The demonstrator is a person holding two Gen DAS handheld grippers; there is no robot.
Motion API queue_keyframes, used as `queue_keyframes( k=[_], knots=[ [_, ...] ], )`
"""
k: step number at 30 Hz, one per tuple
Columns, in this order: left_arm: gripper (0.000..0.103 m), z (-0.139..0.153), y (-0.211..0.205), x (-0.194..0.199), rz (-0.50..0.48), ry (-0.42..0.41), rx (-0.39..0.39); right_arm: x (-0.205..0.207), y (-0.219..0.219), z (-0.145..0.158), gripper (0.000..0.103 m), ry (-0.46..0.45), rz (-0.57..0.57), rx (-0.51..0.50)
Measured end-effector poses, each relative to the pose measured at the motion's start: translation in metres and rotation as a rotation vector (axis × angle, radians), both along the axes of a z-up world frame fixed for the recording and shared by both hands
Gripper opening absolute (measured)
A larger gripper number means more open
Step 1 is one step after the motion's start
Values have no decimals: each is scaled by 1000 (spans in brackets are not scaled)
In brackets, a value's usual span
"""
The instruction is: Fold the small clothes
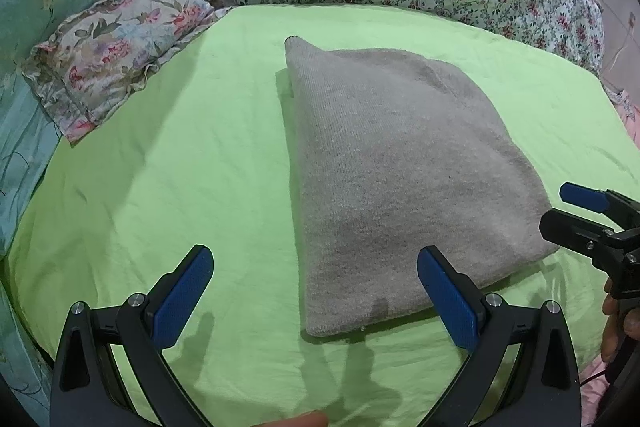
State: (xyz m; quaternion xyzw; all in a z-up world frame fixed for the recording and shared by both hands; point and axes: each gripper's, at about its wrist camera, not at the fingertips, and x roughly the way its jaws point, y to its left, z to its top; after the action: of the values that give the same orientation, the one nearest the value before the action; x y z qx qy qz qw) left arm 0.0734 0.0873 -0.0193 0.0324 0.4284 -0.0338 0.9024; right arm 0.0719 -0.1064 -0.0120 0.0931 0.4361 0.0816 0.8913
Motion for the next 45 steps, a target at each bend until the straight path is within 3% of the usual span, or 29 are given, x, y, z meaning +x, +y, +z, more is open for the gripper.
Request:
queue_keyframes(
  k=[45],
  knots=[
    [102, 3, -3, 3, 10, -35, 14, 7, -1, -2, 103, 13, -4, 17]
  ],
)
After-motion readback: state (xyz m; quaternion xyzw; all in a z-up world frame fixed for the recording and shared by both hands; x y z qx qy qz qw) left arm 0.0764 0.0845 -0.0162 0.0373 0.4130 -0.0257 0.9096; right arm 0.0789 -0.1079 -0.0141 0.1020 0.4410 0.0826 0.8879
